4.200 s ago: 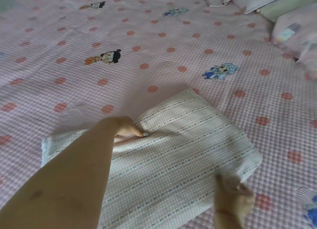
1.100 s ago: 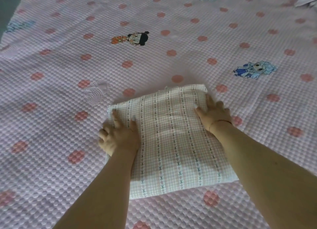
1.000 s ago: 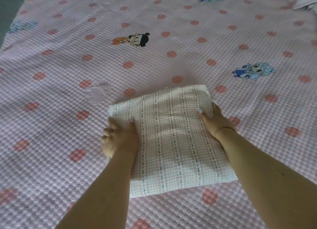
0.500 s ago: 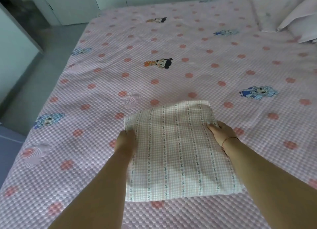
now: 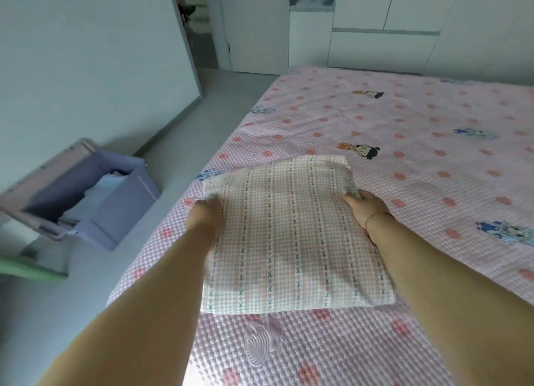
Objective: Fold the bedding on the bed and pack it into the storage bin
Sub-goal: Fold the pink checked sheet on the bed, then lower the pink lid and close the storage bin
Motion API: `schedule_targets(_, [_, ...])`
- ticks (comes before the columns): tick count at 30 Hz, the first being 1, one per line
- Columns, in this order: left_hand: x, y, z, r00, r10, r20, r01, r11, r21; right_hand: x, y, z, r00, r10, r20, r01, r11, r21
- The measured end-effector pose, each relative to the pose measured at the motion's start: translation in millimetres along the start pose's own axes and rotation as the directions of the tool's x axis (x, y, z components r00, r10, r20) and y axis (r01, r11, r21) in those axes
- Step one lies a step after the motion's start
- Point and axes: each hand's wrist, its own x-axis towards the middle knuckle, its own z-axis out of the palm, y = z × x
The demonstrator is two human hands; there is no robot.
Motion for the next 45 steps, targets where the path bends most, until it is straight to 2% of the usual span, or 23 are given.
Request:
schedule_targets(6, [4.8, -76.3, -97.9, 0.994, -0.098, -0.056, 0.094, 0.993, -0.065, -50.6, -71.0, 76.9, 0.997, -0.059, 0.058, 0.060, 0.998, -0.025])
schedule_targets(13, [17.5, -185.2, -239.4, 0.970, -0.209, -0.123, 0.191, 0.971, -0.142, -121.3, -161.0, 208.6, 0.980, -0.109, 0.168, 0.118, 0.992, -0.044])
schedule_targets(16, [25.7, -222.2, -293.1, 0.944, -0.286, -0.166, 0.261, 0.952, -0.158, -145.5, -194.8, 263.6, 0.967, -0.116, 0.225, 0.131, 0.990, -0.050])
schedule_targets(23, [65.4, -296.5, -377.7, 0.893, -0.374, -0.251, 0.304, 0.912, -0.275, -164.6, -277.5, 366.3, 0.928, -0.186, 0.323, 0.224, 0.971, -0.082])
schedule_targets(29, [130.8, -324.6, -415.2, 0.868, -0.416, -0.270, 0.333, 0.893, -0.303, -135.6, -336.6, 436.7, 0.904, -0.214, 0.371, 0.256, 0.964, -0.068])
schedule_targets(38, [310.3, -345.1, -460.8, 0.852, -0.469, -0.234, 0.400, 0.870, -0.287, -28.3, -449.6, 566.4, 0.888, -0.183, 0.422, 0.241, 0.966, -0.088])
schedule_targets(45, [433.2, -362.1, -498.0, 0.863, -0.475, -0.170, 0.459, 0.879, -0.127, 44.8, -530.6, 659.3, 0.885, -0.142, 0.443, 0.264, 0.938, -0.226])
